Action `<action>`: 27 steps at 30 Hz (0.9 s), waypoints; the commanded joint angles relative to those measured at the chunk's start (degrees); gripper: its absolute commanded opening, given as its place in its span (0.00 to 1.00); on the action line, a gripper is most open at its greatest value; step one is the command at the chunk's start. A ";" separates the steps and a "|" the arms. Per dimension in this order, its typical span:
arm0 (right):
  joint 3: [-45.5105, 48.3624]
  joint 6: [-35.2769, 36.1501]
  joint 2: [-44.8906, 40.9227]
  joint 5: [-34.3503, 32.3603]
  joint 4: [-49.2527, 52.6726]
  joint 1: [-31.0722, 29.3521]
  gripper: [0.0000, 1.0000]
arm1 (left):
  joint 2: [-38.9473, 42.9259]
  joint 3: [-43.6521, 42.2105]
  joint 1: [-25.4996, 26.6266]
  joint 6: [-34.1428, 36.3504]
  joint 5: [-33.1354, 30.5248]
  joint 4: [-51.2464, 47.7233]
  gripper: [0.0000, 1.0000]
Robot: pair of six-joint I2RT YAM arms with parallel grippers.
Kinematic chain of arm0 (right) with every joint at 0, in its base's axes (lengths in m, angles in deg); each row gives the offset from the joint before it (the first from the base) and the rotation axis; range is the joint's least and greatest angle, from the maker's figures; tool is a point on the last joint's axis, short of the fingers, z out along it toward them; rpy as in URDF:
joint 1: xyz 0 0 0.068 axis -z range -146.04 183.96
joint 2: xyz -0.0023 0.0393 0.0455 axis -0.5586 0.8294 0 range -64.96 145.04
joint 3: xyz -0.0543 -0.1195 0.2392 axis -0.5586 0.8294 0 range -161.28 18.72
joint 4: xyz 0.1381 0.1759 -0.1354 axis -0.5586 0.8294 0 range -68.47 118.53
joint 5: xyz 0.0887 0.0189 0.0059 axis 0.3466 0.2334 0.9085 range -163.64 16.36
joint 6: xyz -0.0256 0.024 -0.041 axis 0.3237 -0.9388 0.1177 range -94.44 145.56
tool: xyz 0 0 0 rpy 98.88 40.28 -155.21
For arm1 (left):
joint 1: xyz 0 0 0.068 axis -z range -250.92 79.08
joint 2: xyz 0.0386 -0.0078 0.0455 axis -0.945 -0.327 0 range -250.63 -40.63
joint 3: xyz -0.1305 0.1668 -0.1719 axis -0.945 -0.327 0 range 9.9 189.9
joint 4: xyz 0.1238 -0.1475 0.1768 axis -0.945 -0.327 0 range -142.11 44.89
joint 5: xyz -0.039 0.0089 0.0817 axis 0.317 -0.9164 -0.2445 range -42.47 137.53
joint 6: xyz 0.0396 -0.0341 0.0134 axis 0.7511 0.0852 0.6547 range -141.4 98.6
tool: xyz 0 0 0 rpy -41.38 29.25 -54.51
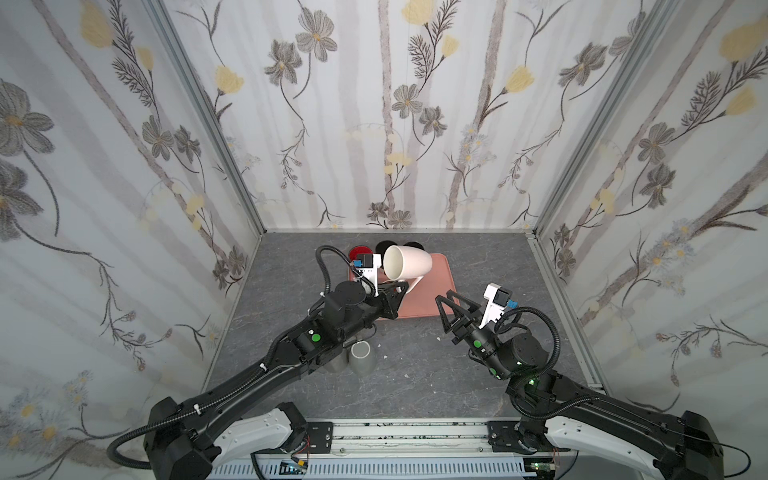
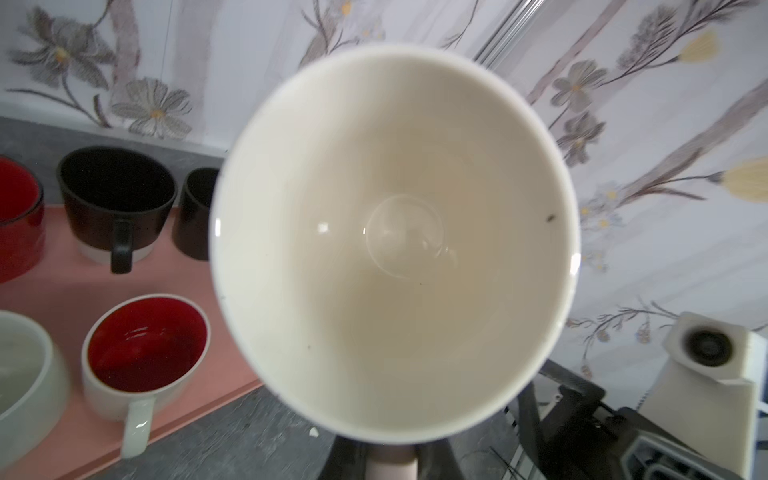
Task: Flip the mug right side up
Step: 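Close the left gripper on the pale pink mug's handle while the right gripper releases, then set the pale pink mug upright on the tray with left gripper while right withdraws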
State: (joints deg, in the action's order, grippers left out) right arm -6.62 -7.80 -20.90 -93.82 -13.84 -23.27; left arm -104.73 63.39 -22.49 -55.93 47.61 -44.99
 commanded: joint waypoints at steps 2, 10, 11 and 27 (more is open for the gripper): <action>0.04 0.24 -3.68 -7.53 14.15 0.54 0.60 | -5.73 6.21 0.61 2.80 -2.65 -11.12 0.00; 2.59 -0.63 -9.83 -10.09 21.10 0.98 0.62 | -18.82 18.29 2.11 7.81 -6.50 -23.67 0.00; 2.97 -0.61 -10.73 -10.38 21.55 0.98 0.62 | -20.39 19.47 2.37 8.29 -6.94 -24.87 0.00; 6.30 -0.33 -19.16 -11.15 27.22 1.58 0.64 | -40.00 35.61 2.86 12.96 -11.00 -36.40 0.00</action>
State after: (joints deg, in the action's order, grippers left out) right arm -0.65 -8.02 -39.33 -104.42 13.02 -21.79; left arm -142.61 96.13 -19.58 -44.56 39.41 -80.23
